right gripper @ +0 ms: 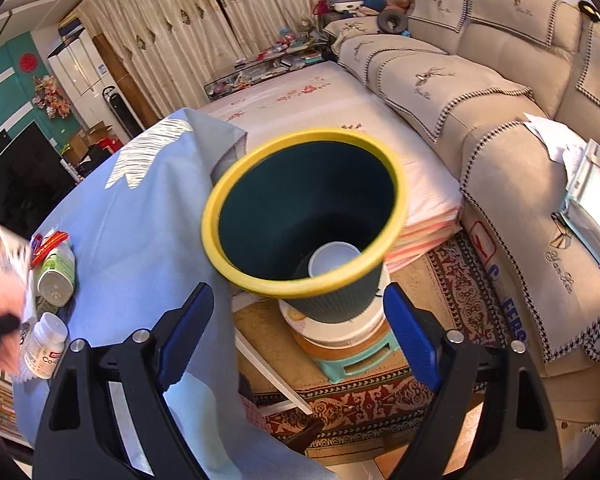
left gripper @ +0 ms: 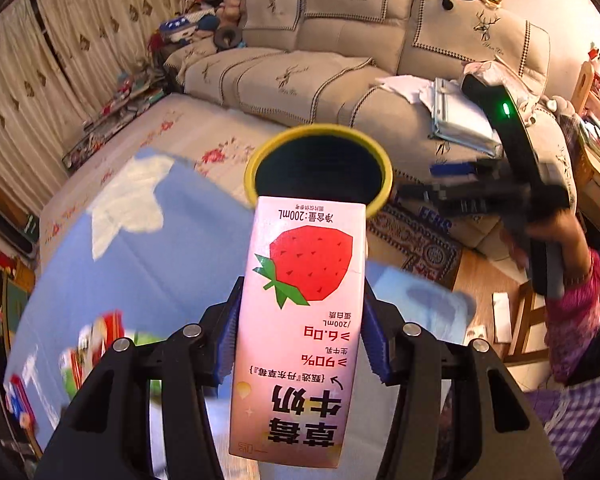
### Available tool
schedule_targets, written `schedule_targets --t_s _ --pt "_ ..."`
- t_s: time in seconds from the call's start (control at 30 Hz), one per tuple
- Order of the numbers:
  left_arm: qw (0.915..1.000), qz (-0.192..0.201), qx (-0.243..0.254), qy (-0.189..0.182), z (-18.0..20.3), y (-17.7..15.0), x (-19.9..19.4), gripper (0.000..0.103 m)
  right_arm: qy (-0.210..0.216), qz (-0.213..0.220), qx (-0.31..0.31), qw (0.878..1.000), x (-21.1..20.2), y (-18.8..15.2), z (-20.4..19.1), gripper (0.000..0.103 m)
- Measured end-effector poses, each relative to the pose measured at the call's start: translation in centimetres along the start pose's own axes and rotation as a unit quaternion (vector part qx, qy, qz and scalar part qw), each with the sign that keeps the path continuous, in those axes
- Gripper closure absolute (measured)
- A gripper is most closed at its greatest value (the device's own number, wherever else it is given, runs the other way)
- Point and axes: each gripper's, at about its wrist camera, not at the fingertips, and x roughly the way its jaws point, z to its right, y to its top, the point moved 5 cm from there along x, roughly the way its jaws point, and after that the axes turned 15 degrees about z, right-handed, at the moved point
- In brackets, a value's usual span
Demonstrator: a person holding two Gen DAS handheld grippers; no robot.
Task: Collect trash
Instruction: 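Carry the milk carton over the yellow bin and open the left gripper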
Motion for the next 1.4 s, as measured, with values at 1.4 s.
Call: schedule_targets --t_s 1.4 --pt "0.9830 0.106 -0.137 0.061 -3.6 10.1 4.5 0.010 0.006 -0.038 0.004 0.999 0.0 -3.7 1.4 0.020"
